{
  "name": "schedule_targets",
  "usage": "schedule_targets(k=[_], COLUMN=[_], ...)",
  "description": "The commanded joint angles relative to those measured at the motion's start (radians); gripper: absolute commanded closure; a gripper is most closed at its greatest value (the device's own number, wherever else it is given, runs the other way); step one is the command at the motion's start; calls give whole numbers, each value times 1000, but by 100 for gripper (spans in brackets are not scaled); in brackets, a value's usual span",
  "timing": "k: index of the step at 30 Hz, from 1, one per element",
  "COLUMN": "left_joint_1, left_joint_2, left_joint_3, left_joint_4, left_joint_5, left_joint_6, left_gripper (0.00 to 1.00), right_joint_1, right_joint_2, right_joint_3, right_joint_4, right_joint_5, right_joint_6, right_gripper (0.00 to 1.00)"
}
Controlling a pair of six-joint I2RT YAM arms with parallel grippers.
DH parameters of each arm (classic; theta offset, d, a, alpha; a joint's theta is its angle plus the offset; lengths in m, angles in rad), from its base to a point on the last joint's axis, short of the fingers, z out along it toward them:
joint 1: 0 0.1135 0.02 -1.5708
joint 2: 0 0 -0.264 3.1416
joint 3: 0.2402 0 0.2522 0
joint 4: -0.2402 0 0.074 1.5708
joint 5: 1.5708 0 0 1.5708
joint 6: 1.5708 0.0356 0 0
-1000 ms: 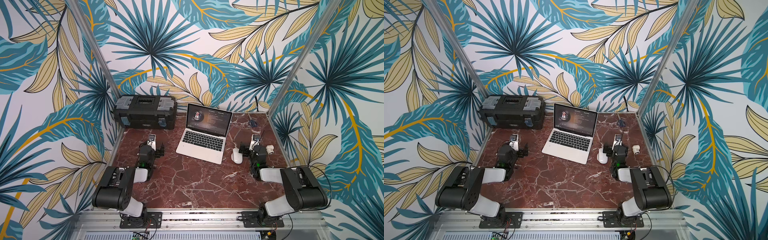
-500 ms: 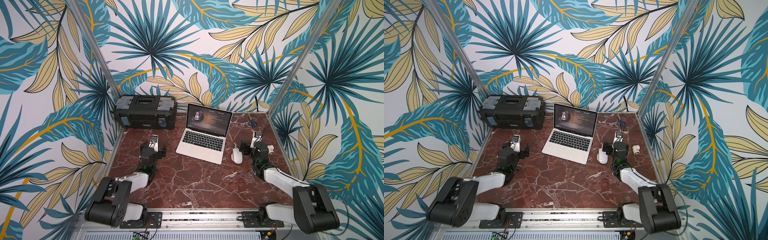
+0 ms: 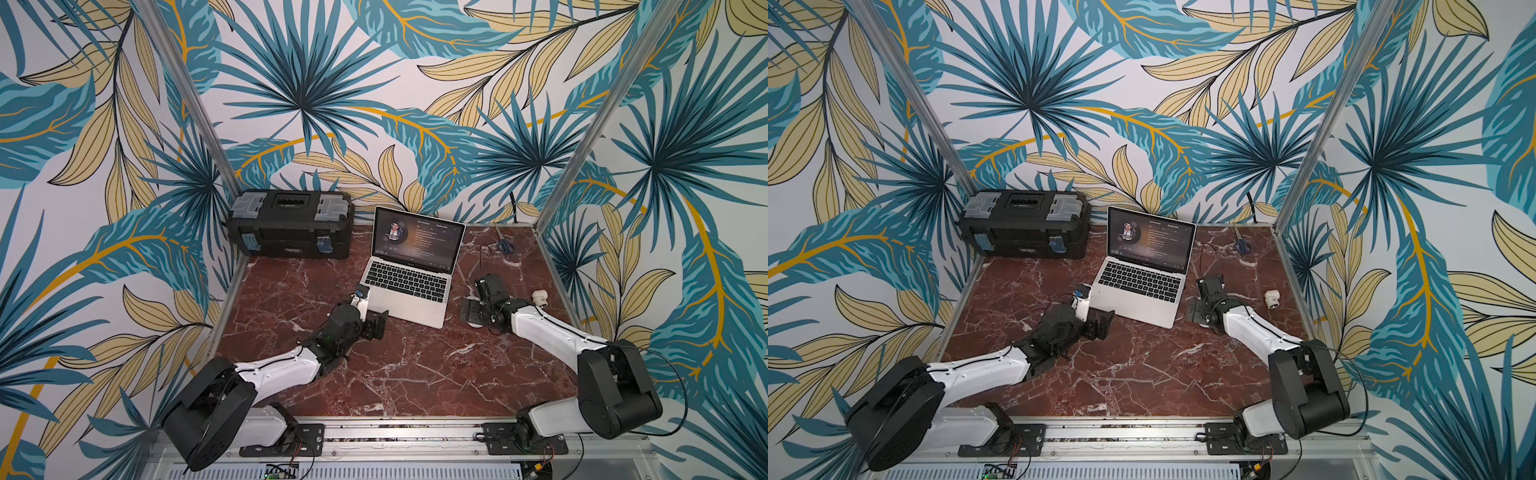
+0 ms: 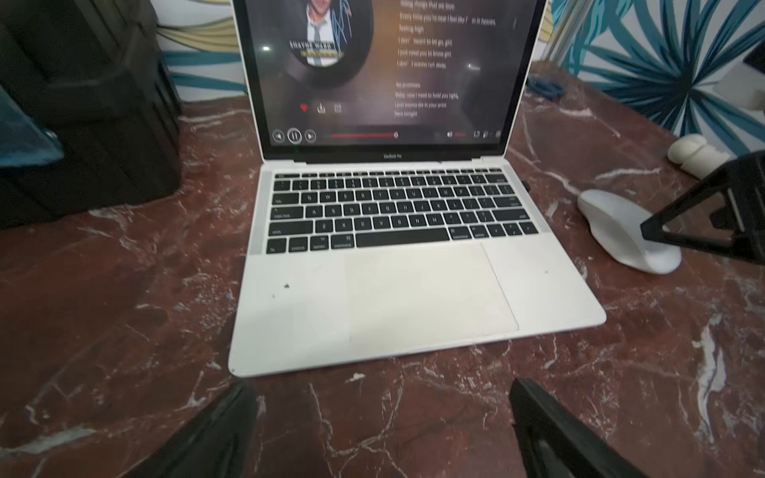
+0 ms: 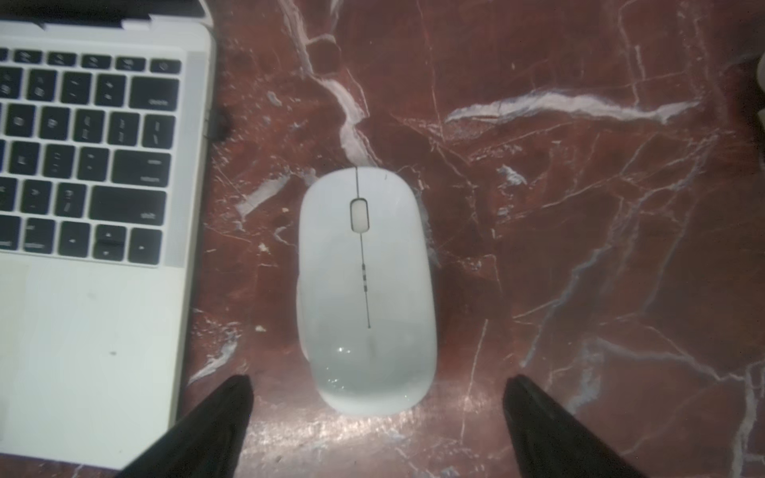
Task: Remove the wireless mouse receiver from the laptop
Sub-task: Pick up the mouse from the center of the board.
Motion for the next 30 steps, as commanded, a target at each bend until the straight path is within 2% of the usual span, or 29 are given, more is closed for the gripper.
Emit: schedule_targets(k=[1,7,12,18,20,25,30], left_joint_1=[-7,-8,-8,-8,-7,-7,-8], left_joint_2=[6,8,-28,-26,-25,-30,-87], left_joint_3=[39,50,44,49,43,40,57], left_joint_4=[48,44,20,18,28,24,-27], left_joint_5=[14,19,-1,-10,-18,-42,-58], left_joint_6=[-29,-30,-15,-13,-21,-11,39], left_gripper=[0,0,0,0,0,0,0], right_joint_1=[-16,-55,-58,-59,-58,-58,-58], right_joint_2=[50,196,240,271,260,283,225], right_joint_3=[64,170,198,220,207,209,215], right_joint_4=[-84,-122,-129,-150,-142,-138,-146], right_joint_5=[15,2,-36,-49,-56,-95,-104], right_joint_6=[-3,-24,-30,-34,-34,-36,-89], right_gripper=[1,0,4,21,23,47,59])
